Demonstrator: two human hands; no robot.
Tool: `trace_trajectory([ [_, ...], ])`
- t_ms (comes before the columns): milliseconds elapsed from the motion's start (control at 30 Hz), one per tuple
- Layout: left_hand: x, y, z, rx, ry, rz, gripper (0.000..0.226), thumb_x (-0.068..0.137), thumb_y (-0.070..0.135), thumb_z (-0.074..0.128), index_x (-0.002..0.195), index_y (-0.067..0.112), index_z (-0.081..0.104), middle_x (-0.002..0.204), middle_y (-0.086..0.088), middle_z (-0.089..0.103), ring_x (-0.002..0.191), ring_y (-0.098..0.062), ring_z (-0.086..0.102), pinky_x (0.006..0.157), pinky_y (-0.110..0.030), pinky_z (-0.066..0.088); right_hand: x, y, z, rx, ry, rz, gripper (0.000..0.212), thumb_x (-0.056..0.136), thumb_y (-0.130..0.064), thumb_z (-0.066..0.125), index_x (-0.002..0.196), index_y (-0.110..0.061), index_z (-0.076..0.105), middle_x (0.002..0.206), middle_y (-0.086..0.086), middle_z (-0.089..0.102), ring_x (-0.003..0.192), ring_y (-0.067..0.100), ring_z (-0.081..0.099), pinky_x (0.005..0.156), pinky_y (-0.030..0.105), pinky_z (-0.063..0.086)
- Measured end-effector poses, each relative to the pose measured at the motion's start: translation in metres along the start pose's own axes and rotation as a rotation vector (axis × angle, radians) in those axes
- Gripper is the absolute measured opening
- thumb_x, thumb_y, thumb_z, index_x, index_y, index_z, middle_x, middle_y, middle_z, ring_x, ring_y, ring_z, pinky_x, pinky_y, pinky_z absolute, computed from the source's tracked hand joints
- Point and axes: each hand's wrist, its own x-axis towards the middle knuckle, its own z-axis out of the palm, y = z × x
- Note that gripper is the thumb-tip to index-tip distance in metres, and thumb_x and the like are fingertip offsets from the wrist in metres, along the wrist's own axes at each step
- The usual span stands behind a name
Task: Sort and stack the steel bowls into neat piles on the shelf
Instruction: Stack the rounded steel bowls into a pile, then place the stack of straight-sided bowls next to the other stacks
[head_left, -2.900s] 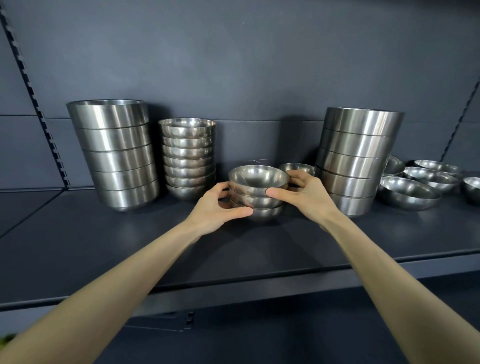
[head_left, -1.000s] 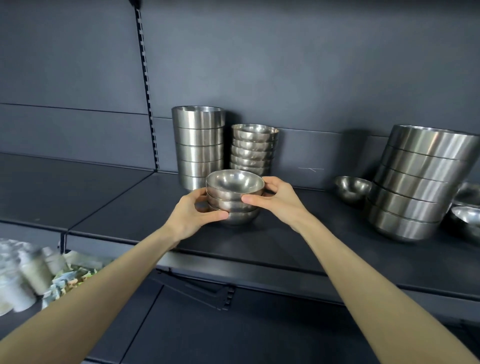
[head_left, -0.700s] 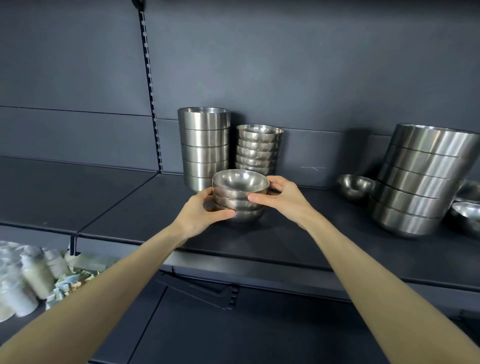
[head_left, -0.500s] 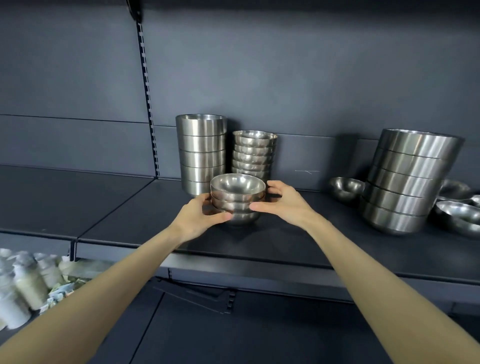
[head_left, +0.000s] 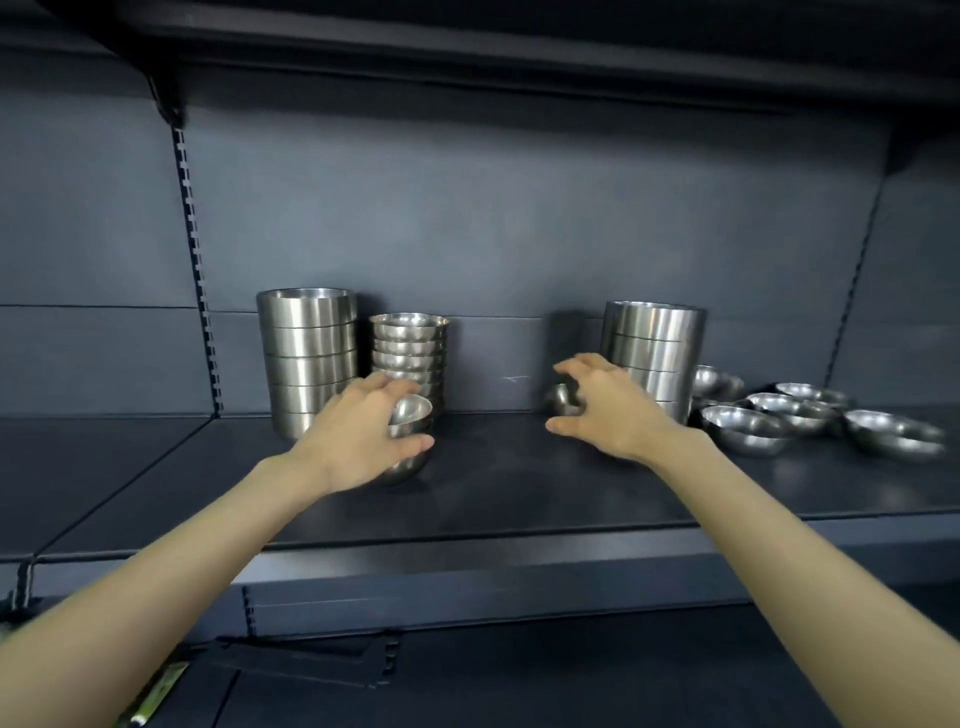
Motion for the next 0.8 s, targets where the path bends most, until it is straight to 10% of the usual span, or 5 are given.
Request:
trace_trajectory([
  [400, 0.07, 0.131, 0.052, 0.038, 0.028, 0.248, 0.065, 0.089, 0.048, 0.058, 0.144, 0.022, 0.035, 0.141, -0.001, 0.042, 0.129, -0.023, 0.038, 0.104, -0.037, 0.033, -0.046, 0.105, -0.067, -0.101, 0.12, 0.136, 0.068, 0.085, -0.035, 0.07, 0.143, -0.015, 0.04, 0.147, 0.008, 0.038, 0.131, 0.032, 0.042, 0.106, 0.046, 0.036],
  [800, 0.116, 0.176, 0.141, -0.252, -0.033, 0.018, 0.087, 0.079, 0.049, 0.07, 0.146, 0.019, 0.026, 0.142, -0.003, 0.042, 0.128, -0.018, 0.043, 0.103, -0.035, 0.038, -0.013, 0.215, -0.055, 0.063, 0.09, 0.062, 0.065, 0.084, -0.035, 0.071, 0.14, -0.012, 0.044, 0.14, 0.009, 0.047, 0.126, 0.028, 0.046, 0.103, 0.038, 0.039],
])
